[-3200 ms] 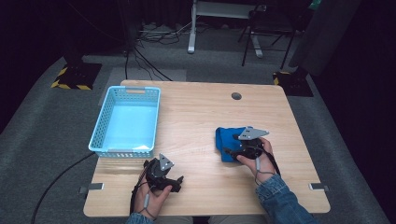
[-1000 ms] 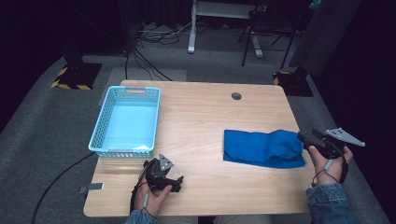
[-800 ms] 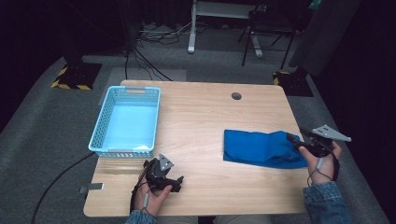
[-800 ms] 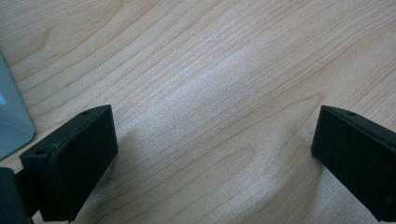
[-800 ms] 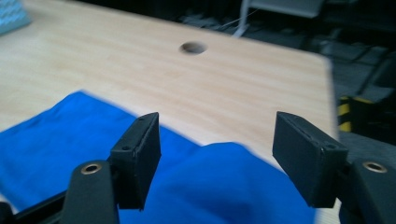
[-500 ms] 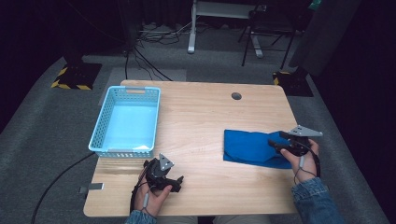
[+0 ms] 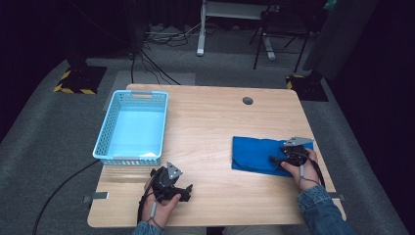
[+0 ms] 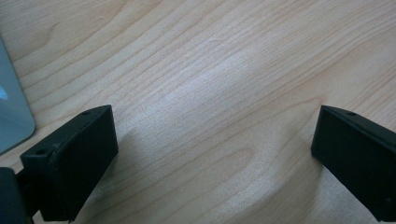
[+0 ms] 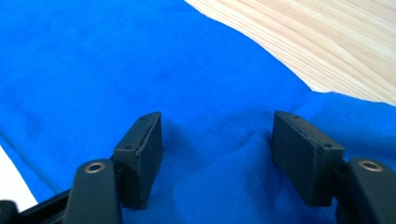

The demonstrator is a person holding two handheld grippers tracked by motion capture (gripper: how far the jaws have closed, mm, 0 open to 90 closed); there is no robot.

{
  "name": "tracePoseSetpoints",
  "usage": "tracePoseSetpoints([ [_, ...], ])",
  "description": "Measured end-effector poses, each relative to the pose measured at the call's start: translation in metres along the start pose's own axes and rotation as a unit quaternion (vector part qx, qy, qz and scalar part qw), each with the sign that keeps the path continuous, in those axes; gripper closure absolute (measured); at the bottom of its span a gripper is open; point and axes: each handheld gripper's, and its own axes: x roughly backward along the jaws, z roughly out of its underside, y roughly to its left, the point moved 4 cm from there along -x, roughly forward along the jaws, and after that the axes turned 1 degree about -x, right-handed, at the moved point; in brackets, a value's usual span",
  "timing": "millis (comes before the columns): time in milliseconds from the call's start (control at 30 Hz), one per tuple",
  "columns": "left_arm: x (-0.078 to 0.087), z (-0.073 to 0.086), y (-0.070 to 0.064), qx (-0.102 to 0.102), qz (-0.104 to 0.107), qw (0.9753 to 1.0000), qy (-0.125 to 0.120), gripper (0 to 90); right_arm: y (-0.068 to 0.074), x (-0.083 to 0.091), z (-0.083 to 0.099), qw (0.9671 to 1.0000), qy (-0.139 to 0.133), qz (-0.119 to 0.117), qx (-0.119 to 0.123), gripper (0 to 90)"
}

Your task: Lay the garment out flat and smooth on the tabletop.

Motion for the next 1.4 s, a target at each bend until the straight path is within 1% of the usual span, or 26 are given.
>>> tracePoseSetpoints([
  [67, 0.000, 0.000, -0.001, 0.004, -0.002, 1.0000, 0.000, 0.5, 0.006, -0.001, -0.002, 1.0000, 0.000, -0.006, 0.007, 34.8],
  [133, 0.001, 0.000, -0.003, 0.003, -0.005, 1.0000, -0.002, 1.3, 0.014, -0.002, -0.003, 0.9999, 0.000, -0.011, 0.013, 34.7],
  [167, 0.001, 0.000, -0.004, 0.003, -0.007, 1.0000, -0.005, 2.4, 0.017, -0.003, -0.004, 0.9998, -0.003, -0.014, 0.017, 34.8],
  [233, 0.001, -0.001, -0.006, -0.003, -0.013, 0.9999, -0.007, 3.8, 0.025, -0.004, -0.005, 0.9997, -0.007, -0.017, 0.015, 34.8],
  [367, 0.004, -0.004, -0.008, 0.000, -0.003, 0.9998, -0.020, 6.0, 0.037, -0.006, -0.007, 0.9996, -0.008, -0.020, 0.017, 34.8],
  [500, 0.008, -0.008, -0.011, -0.005, 0.001, 0.9994, -0.034, 8.4, 0.049, -0.006, -0.009, 0.9994, -0.007, -0.025, 0.023, 34.9],
  [533, 0.008, -0.009, -0.013, -0.004, 0.005, 0.9993, -0.038, 8.8, 0.051, -0.006, -0.009, 0.9994, -0.005, -0.026, 0.024, 34.9],
  [600, 0.009, -0.012, -0.016, -0.010, 0.011, 0.9990, -0.042, 10.8, 0.057, -0.006, -0.010, 0.9993, -0.005, -0.028, 0.024, 34.9],
  [700, 0.009, -0.015, -0.021, -0.015, 0.014, 0.9985, -0.051, 12.4, 0.063, -0.006, -0.009, 0.9991, -0.010, -0.032, 0.026, 34.9],
  [767, 0.008, -0.018, -0.024, -0.019, 0.022, 0.9982, -0.053, 13.5, 0.068, -0.006, -0.008, 0.9989, -0.013, -0.035, 0.027, 34.9],
  [867, 0.007, -0.024, -0.030, -0.024, 0.027, 0.9974, -0.062, 15.4, 0.075, -0.004, -0.008, 0.9985, -0.015, -0.043, 0.029, 34.9],
  [900, 0.007, -0.026, -0.032, -0.029, 0.028, 0.9972, -0.064, 15.4, 0.077, -0.004, -0.007, 0.9984, -0.016, -0.045, 0.029, 35.0],
  [1033, 0.006, -0.033, -0.041, -0.040, 0.036, 0.9958, -0.075, 17.4, 0.086, -0.003, -0.006, 0.9983, -0.017, -0.047, 0.031, 35.0],
  [1100, 0.004, -0.036, -0.046, -0.054, 0.047, 0.9950, -0.071, 18.6, 0.089, -0.003, -0.006, 0.9983, -0.018, -0.047, 0.028, 35.0],
  [1133, 0.003, -0.037, -0.048, -0.055, 0.048, 0.9947, -0.072, 18.7, 0.090, -0.003, -0.006, 0.9983, -0.020, -0.048, 0.028, 34.9],
  [1167, 0.001, -0.038, -0.049, -0.059, 0.047, 0.9945, -0.073, 18.7, 0.093, -0.002, -0.006, 0.9980, -0.021, -0.054, 0.027, 35.0],
  [1233, -0.001, -0.039, -0.052, -0.064, 0.054, 0.9941, -0.069, 21.4, 0.097, -0.001, -0.006, 0.9974, -0.021, -0.065, 0.024, 35.0],
  [1333, -0.004, -0.040, -0.054, -0.067, 0.056, 0.9938, -0.069, 24.5, 0.103, 0.000, -0.006, 0.9970, -0.021, -0.068, 0.028, 35.1],
  [1400, -0.005, -0.041, -0.054, -0.071, 0.053, 0.9936, -0.070, 24.5, 0.104, 0.003, -0.007, 0.9968, -0.033, -0.068, 0.024, 36.3],
])
